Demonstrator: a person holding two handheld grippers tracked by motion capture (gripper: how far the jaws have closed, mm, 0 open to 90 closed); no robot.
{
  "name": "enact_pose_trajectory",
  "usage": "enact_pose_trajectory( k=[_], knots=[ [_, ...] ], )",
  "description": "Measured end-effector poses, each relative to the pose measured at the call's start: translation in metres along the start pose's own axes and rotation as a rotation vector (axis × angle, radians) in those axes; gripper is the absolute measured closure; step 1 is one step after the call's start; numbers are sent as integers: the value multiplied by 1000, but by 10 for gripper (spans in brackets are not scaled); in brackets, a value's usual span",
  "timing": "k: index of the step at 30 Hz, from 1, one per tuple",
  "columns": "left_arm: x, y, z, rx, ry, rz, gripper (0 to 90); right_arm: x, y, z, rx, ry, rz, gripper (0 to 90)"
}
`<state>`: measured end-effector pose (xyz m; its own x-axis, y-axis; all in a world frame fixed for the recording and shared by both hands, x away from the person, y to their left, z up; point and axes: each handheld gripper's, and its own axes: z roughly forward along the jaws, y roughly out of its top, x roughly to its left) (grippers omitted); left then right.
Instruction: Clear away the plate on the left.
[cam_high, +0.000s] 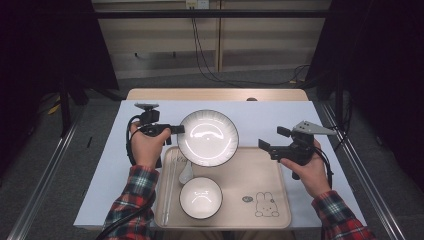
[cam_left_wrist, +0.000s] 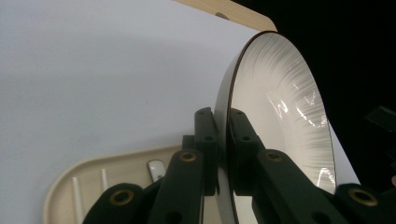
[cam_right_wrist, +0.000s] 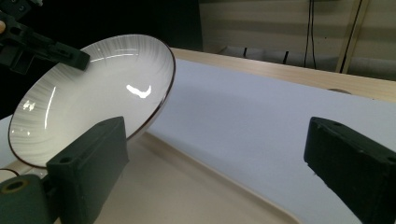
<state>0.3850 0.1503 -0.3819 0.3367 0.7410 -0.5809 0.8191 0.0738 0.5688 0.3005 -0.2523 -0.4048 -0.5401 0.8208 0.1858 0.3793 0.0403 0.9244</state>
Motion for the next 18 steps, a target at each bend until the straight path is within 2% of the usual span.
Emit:
enact_pose_trajectory(
  k=[1, 4, 7, 9, 13, 18],
  knots=[
    [-2, 0, 1, 0, -4, 12, 847, 1, 1, 1, 4, 7, -1, 79],
    [-10, -1, 5, 6, -22, 13, 847, 4, 4, 8, 20, 37, 9, 90],
    [-17, -2, 9, 11, -43, 22, 845, 6, 6, 12, 28, 51, 37, 160],
    [-21, -3, 11, 17, -54, 24, 846, 7, 6, 16, 37, 93, 69, 198],
    [-32, -3, 13, 19, -83, 38, 844, 9, 3, 22, 64, 85, 87, 233],
    [-39, -4, 16, 12, -126, 34, 843, 11, 3, 25, 62, 123, 124, 310]
  ],
)
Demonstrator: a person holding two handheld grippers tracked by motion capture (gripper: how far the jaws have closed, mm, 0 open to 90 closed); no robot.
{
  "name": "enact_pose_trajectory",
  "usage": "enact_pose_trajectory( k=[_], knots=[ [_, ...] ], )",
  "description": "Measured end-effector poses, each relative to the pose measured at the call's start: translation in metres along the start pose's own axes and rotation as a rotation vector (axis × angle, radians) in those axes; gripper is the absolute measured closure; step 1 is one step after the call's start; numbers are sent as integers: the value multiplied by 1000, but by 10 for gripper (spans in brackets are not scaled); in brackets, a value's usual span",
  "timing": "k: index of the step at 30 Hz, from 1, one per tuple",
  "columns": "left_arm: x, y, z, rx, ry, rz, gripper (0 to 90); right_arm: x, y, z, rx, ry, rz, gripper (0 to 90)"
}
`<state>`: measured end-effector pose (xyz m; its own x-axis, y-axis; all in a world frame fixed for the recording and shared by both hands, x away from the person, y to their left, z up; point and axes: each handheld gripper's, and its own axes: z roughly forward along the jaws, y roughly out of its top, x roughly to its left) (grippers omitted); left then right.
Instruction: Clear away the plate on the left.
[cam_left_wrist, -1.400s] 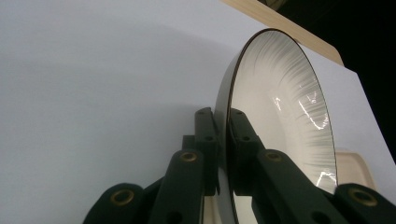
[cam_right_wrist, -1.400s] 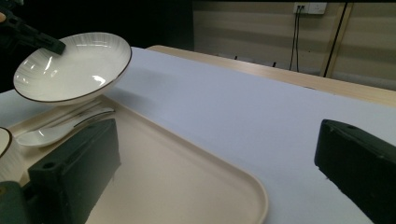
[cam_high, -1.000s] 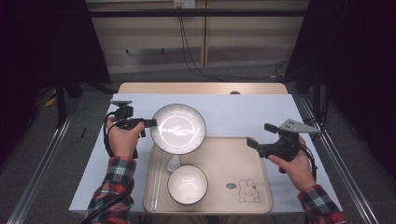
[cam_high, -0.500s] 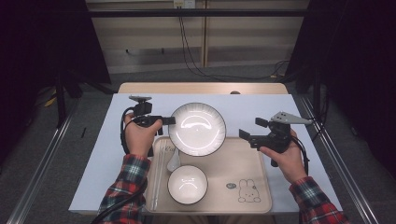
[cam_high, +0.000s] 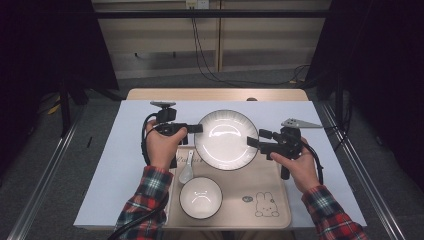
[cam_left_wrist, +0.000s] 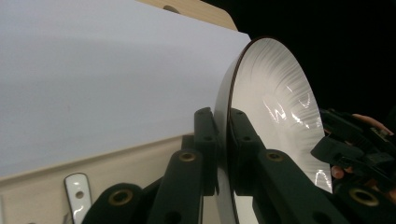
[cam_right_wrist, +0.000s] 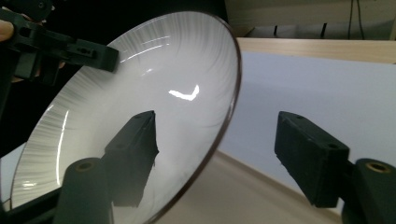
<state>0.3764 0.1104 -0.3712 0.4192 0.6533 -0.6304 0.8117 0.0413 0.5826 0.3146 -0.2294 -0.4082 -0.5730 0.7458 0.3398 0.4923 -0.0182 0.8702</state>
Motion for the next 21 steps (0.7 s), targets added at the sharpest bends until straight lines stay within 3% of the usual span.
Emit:
enact_pose_trajectory(
  k=[2, 3, 4, 9, 10, 15, 20, 21],
  knots=[
    [-2, -1, 2, -2, -9, -2, 843, 1, -1, 1, 15, 35, 19, 326],
    [-2, -1, 3, 1, -10, -1, 843, 1, -1, 1, 19, 29, 25, 335],
    [-2, -2, 4, 0, -21, -15, 842, 2, -1, 1, 18, 35, 28, 369],
    [-4, -4, 8, -1, -49, -3, 841, 2, -1, 1, 30, 56, 44, 522],
    [-5, -4, 8, 5, -59, -9, 842, 2, -1, 1, 38, 64, 69, 573],
    [-4, -4, 8, -10, -89, 17, 848, 1, 3, -2, 45, 139, 181, 638],
    [-6, -6, 11, 11, -104, 43, 831, 0, 7, -8, 51, 145, 286, 746],
    [-7, -7, 12, 9, -111, 46, 818, -1, 8, -10, 63, 143, 330, 777]
  ],
)
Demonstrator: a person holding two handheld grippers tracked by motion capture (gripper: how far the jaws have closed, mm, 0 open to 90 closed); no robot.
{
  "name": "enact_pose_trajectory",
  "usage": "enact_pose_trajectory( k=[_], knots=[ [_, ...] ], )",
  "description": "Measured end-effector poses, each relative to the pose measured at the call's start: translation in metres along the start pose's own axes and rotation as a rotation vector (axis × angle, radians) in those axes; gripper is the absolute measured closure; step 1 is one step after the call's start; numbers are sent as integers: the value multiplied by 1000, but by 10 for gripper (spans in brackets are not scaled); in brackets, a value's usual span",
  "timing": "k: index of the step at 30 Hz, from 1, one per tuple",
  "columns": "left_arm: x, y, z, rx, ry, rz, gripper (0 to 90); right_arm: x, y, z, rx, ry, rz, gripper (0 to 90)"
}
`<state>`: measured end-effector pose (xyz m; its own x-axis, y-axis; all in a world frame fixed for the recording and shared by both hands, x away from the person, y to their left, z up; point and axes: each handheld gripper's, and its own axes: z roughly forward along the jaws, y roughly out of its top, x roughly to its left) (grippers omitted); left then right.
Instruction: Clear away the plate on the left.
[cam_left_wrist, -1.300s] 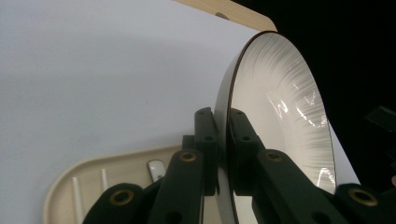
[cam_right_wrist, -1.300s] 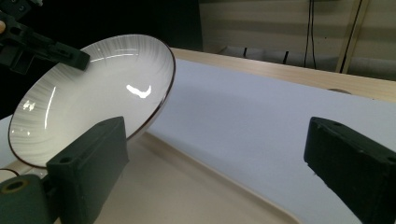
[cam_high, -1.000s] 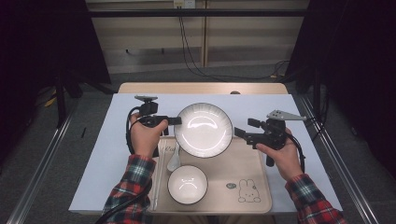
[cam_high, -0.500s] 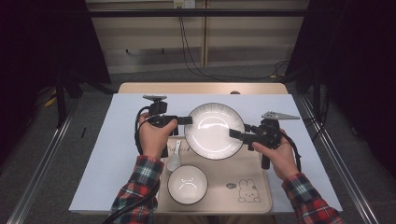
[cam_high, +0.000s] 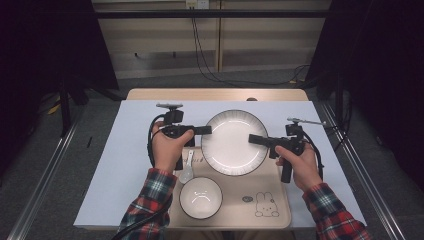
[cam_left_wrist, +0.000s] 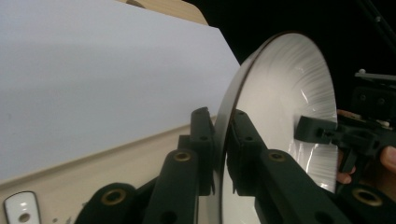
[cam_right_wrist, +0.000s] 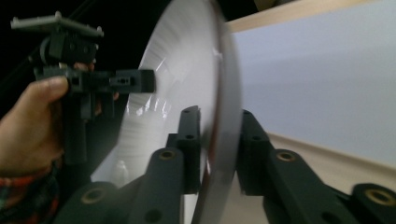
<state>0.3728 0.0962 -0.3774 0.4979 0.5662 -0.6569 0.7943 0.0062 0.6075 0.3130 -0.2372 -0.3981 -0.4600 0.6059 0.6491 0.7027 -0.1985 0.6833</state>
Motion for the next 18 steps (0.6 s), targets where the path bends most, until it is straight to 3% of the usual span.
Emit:
enact_pose_trajectory(
  k=[1, 2, 3, 5, 7, 10, 13, 15, 18],
  knots=[
    [-1, -1, 1, 0, 6, 17, 802, 0, 1, -2, 2, -8, 21, 794],
    [-1, -1, 2, 10, 12, 19, 804, 1, 2, -3, 10, -22, -3, 796],
    [0, -2, 3, 15, -5, 6, 809, 2, 3, -4, 13, -23, 13, 800],
    [0, -3, 5, 10, -11, 21, 814, 3, 4, -7, -3, -38, 38, 805],
    [0, -4, 7, 43, 8, 57, 822, 8, 7, -10, -9, -74, 11, 809],
    [2, -5, 9, 32, -7, 67, 827, 11, 10, -12, -23, -100, -15, 810],
    [-1, -5, 10, 28, 12, 100, 826, 11, 11, -13, -17, -104, -14, 810],
    [-1, -4, 10, 7, 13, 108, 775, 11, 11, -13, -18, -112, -10, 811],
    [0, -4, 8, -15, 66, 185, 667, 9, 11, -12, -4, -130, -13, 810]
  ],
)
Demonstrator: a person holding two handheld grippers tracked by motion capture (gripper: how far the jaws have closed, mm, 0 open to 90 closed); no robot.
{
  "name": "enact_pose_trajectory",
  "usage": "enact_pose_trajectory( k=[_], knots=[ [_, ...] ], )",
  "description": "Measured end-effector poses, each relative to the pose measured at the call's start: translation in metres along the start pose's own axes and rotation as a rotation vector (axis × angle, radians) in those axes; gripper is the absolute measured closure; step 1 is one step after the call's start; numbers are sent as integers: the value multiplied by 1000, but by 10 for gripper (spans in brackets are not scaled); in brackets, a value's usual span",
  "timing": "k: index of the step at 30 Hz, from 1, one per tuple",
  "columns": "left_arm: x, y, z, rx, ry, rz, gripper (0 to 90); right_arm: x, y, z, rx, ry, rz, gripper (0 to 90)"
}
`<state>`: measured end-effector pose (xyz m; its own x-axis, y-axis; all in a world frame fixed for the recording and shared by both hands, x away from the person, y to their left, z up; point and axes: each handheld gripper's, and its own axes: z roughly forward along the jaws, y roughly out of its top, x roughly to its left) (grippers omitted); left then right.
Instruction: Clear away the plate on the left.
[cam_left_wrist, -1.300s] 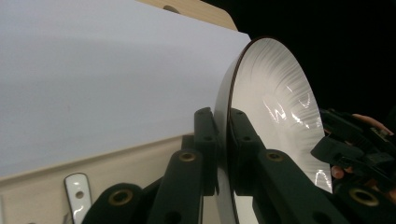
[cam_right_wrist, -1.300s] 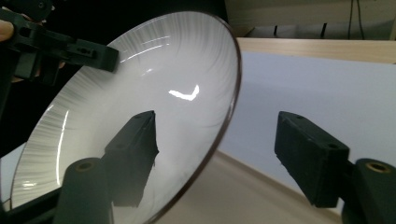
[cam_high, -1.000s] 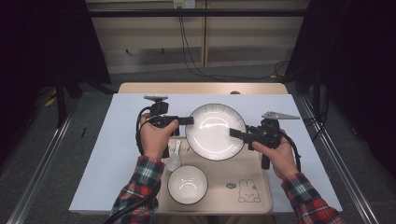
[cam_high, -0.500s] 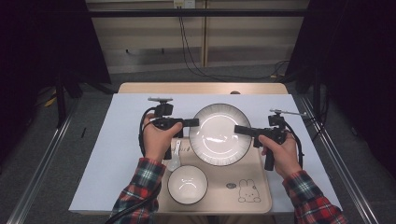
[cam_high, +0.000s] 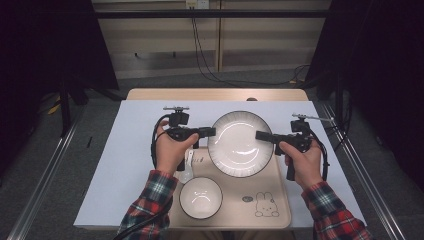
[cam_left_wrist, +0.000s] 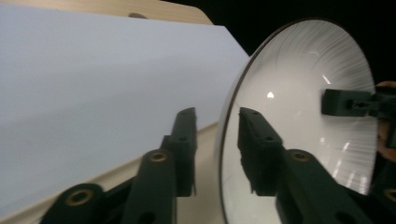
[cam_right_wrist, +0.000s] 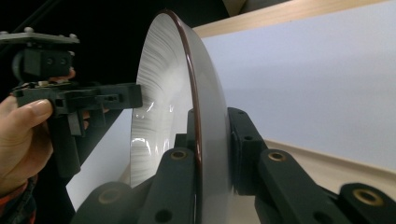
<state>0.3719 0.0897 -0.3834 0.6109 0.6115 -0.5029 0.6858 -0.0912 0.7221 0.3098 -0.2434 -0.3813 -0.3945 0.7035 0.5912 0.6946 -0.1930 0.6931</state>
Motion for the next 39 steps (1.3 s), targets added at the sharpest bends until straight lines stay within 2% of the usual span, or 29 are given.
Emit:
enact_pose_trajectory(
  k=[2, 4, 7, 12, 18, 20, 25, 31, 34, 39],
  knots=[
    [2, -2, -2, -17, 15, 7, 577, -2, -1, 0, 4, -4, 0, 811],
    [6, -4, -5, -32, 50, 52, 511, -3, 0, 0, 6, -12, 10, 810],
    [10, -7, -7, -38, 93, 95, 351, -5, 0, -1, 3, -18, 0, 810],
    [17, -15, -12, -42, 141, 132, 242, -6, -1, -2, 8, -28, 0, 810],
    [22, -24, -20, -58, 177, 166, 174, -9, -1, -4, 12, -38, 0, 810],
    [25, -28, -23, -58, 194, 166, 165, -10, -1, -5, 9, -37, 5, 809],
    [31, -36, -31, -87, 192, 153, 149, -11, -1, -8, 13, -41, 1, 810],
    [35, -45, -43, -110, 217, 150, 124, -12, -1, -9, 14, -53, -2, 809],
    [38, -49, -49, -110, 222, 161, 117, -12, -1, -8, 19, -52, -3, 809],
    [44, -59, -57, -114, 234, 151, 110, -12, -2, -6, 25, -61, -10, 809]
  ],
)
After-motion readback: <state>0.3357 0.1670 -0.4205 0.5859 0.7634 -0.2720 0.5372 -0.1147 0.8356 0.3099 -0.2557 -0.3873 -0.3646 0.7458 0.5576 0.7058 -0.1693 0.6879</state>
